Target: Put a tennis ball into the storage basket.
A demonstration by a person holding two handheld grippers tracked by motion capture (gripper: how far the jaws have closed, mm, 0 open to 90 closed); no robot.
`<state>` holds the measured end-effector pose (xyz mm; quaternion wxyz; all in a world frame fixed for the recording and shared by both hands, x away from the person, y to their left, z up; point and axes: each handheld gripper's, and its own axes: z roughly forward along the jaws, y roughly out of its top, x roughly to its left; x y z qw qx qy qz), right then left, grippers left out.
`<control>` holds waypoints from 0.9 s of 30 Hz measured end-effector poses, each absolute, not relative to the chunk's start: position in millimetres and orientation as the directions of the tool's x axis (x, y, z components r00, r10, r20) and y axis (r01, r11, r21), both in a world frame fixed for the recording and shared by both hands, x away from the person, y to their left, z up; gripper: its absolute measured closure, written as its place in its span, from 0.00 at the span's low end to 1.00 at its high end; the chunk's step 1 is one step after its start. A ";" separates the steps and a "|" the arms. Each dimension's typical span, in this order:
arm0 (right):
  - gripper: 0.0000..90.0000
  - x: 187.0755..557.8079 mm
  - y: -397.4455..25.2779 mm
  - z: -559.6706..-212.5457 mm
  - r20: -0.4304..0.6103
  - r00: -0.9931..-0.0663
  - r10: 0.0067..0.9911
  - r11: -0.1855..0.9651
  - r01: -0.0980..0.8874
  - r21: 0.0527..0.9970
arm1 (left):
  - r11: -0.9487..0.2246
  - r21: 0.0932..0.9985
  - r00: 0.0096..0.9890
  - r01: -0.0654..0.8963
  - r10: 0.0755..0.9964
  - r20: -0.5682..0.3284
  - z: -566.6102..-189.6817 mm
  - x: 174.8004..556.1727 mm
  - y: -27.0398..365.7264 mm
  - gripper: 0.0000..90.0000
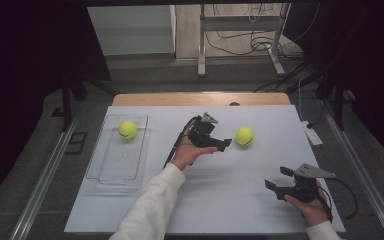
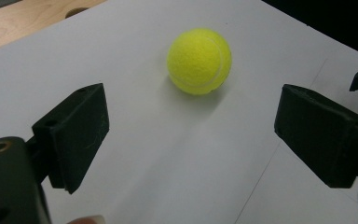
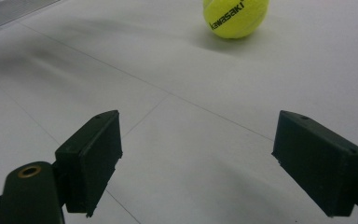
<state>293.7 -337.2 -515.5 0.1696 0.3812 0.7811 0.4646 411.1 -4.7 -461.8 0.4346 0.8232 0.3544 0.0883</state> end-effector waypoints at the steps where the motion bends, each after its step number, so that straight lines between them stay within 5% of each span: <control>1: 0.18 293.7 -337.1 -515.5 0.089 -0.652 0.753 0.278 0.437 0.855 | -0.370 0.778 0.732 0.509 0.661 -0.165 -462.3 411.9 -6.2 0.12; 27: 0.18 296.1 -334.6 -516.2 0.096 -0.658 0.747 0.277 0.440 0.854 | -0.397 0.757 0.742 0.519 0.650 -0.167 -474.7 430.8 -35.3 0.12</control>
